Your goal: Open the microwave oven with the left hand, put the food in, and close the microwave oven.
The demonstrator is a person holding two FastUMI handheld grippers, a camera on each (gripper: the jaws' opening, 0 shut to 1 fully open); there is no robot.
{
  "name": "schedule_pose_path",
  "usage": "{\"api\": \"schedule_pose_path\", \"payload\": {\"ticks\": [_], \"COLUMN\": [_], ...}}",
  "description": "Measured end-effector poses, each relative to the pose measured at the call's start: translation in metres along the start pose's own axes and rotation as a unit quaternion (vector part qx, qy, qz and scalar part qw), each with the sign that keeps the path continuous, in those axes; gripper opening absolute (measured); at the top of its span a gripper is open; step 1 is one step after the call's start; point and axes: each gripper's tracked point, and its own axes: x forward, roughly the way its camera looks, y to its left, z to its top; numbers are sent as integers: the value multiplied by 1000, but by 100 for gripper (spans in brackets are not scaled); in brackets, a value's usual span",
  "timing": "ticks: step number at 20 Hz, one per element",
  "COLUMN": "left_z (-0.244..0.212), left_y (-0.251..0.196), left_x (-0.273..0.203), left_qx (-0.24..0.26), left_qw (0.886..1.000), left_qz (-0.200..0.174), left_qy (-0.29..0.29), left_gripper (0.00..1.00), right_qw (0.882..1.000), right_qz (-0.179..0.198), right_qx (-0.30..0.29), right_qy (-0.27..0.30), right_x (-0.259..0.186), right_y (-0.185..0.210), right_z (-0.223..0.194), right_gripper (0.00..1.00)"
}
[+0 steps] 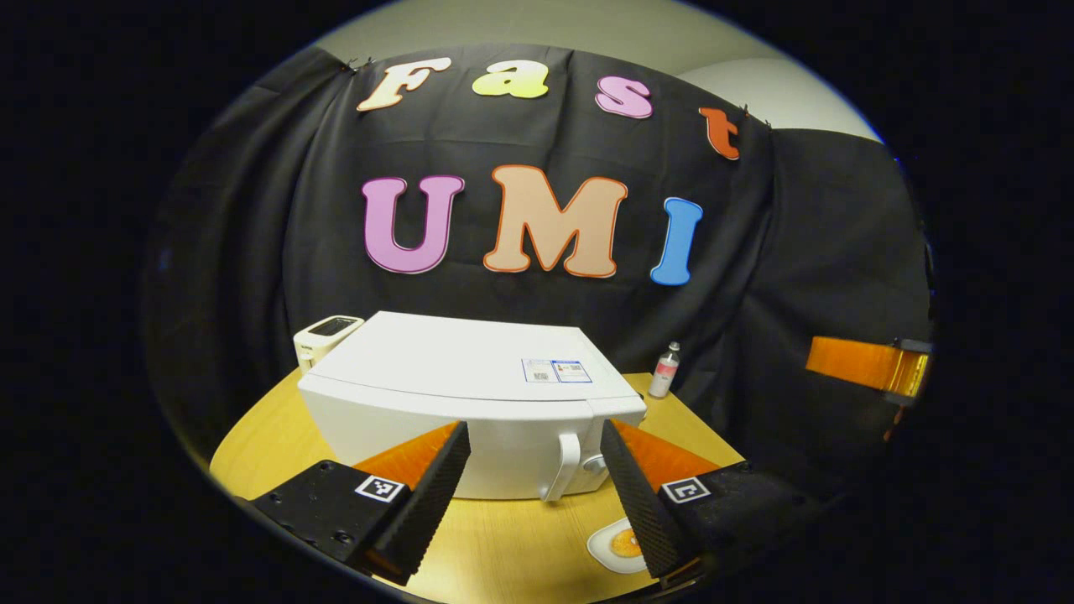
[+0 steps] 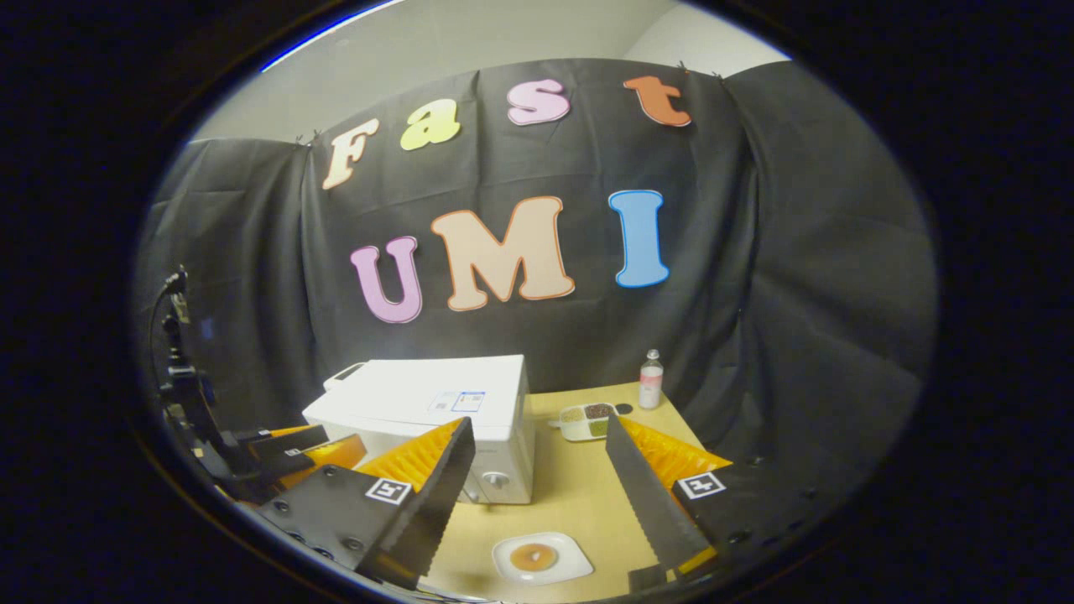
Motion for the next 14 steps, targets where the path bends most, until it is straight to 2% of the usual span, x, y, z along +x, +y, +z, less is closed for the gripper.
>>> {"api": "schedule_pose_path", "payload": {"ticks": [7, 8, 9, 14], "left_z": [-70, -79, -88, -124], "left_y": [-12, -15, -16, -14], "left_x": [46, 52, 57, 78], "left_qx": [2, -2, -5, -1], "left_qw": [997, 996, 995, 991], "left_qz": [-44, -50, -52, -49], "left_qy": [64, 74, 83, 122], "left_gripper": [96, 96, 95, 95], "right_qw": [999, 998, 998, 996], "right_qz": [-47, -56, -63, -92], "right_qx": [3, 3, 3, 14], "right_qy": [3, 2, 1, 3], "right_x": [-13, -15, -17, -32], "right_y": [-22, -25, -27, -37], "right_z": [-4, -3, -3, -6], "right_gripper": [92, 99, 92, 92]}}
